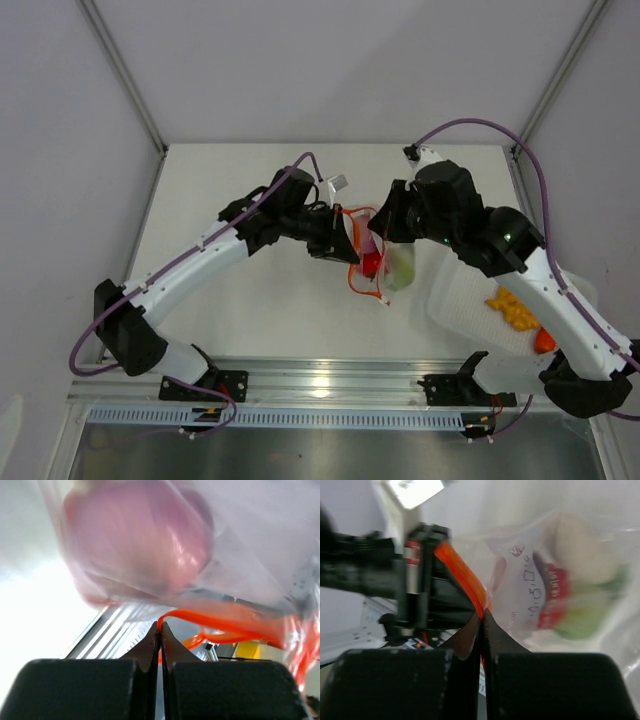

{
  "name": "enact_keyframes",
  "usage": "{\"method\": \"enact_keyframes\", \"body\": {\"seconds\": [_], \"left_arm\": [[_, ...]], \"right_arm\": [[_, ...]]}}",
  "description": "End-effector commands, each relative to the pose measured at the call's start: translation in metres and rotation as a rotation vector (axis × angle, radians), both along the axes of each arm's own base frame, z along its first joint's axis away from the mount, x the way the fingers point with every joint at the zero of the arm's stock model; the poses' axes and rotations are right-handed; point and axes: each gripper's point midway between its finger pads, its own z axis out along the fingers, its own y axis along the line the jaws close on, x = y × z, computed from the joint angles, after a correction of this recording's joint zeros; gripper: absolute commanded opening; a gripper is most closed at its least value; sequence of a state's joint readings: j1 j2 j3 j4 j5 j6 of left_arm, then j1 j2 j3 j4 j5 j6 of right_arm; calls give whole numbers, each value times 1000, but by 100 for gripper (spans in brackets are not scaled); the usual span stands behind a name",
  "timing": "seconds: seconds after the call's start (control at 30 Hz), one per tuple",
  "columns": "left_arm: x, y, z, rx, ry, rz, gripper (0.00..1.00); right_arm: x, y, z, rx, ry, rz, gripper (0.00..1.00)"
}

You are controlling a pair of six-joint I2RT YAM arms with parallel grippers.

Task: Place the food in the zip-top bag and seal the zipper
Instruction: Adjust the zipper food storage bag at the center of the board.

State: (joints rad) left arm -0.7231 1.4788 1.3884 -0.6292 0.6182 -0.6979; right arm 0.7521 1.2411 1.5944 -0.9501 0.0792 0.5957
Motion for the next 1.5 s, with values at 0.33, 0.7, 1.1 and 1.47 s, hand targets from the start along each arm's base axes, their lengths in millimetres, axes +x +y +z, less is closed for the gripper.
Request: {"method": "enact_keyframes", "body": {"seconds": [0.33, 0.7, 1.1, 1.47], "left_arm": [[6, 10, -15, 19, -59, 32, 1], [-17, 23, 50, -83, -141, 12, 1], [1, 25, -12, 36, -24, 29, 0], [-9, 32, 46, -64, -127, 39, 2]], "right_arm": [[-4, -25, -135, -217, 224, -136, 0], [-24, -23, -13, -56, 26, -134, 0], [-9, -26, -130, -200, 205, -152, 0], [-21, -28, -68, -104, 115, -143, 0]]}}
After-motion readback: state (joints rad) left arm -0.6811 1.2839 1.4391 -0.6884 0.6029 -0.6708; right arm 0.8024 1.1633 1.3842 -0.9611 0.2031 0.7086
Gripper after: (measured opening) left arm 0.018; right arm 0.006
